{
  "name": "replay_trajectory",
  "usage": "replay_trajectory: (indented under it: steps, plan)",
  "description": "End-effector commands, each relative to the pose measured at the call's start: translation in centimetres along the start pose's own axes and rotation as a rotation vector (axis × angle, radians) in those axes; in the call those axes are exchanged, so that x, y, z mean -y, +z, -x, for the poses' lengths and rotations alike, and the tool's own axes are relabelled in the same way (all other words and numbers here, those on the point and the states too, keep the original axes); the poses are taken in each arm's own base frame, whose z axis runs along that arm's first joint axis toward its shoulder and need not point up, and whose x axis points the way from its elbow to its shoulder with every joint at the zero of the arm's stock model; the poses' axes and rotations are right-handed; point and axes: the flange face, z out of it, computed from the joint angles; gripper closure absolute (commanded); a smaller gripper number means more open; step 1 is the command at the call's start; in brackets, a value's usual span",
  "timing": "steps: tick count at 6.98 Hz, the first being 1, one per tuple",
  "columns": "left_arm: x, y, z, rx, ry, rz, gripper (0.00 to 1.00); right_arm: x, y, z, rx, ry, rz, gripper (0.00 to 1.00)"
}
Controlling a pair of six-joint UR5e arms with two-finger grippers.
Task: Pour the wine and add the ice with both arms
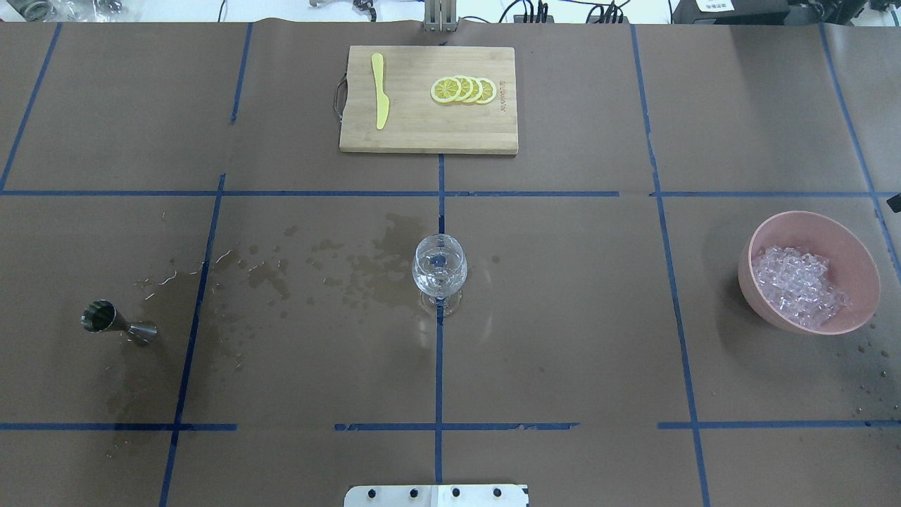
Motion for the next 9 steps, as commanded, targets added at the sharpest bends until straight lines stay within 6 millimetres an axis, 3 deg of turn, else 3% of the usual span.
replay_trajectory:
  steps: [1, 2, 3, 4, 5, 6, 7, 8, 9]
  plan:
    - [2.3, 2.3, -4.1, -0.031, -0.032, -0.089, 0.00, -0.1, 0.2, -0.2, 0.001, 0.001, 0.003, 0.00]
    - [3.1, 5.8, -8.4, -0.079, -0.073, -0.113, 0.00, -0.1, 0.2, -0.2, 0.001, 0.001, 0.003, 0.00]
    - [4.2, 7.4, -11.7, -0.075, -0.154, -0.202, 0.01, 0.1, 0.1, -0.1, -0.003, -0.015, -0.012, 0.00]
    - [4.2, 10.3, -16.0, -0.108, -0.153, -0.262, 0.01, 0.2, -0.2, 0.1, -0.004, -0.030, -0.029, 0.00]
    - [1.6, 11.7, -18.7, -0.123, -0.190, -0.333, 0.01, 0.3, 0.0, -0.1, -0.005, -0.036, -0.033, 0.00]
    - [-2.8, 11.7, -20.5, -0.114, -0.214, -0.441, 0.00, 0.2, 0.0, -0.2, -0.004, -0.034, -0.033, 0.00]
    - [-4.7, 12.7, -24.2, -0.080, -0.216, -0.498, 0.00, 0.2, 0.1, -0.2, -0.004, -0.034, -0.031, 0.00]
    - [-5.6, 12.8, -26.7, -0.060, -0.210, -0.536, 0.00, 0.2, 0.1, -0.2, -0.002, -0.031, -0.031, 0.00]
    - [-6.2, 9.1, -28.2, -0.093, -0.225, -0.562, 0.00, 0.3, 0.1, 0.0, 0.000, -0.016, -0.032, 0.00]
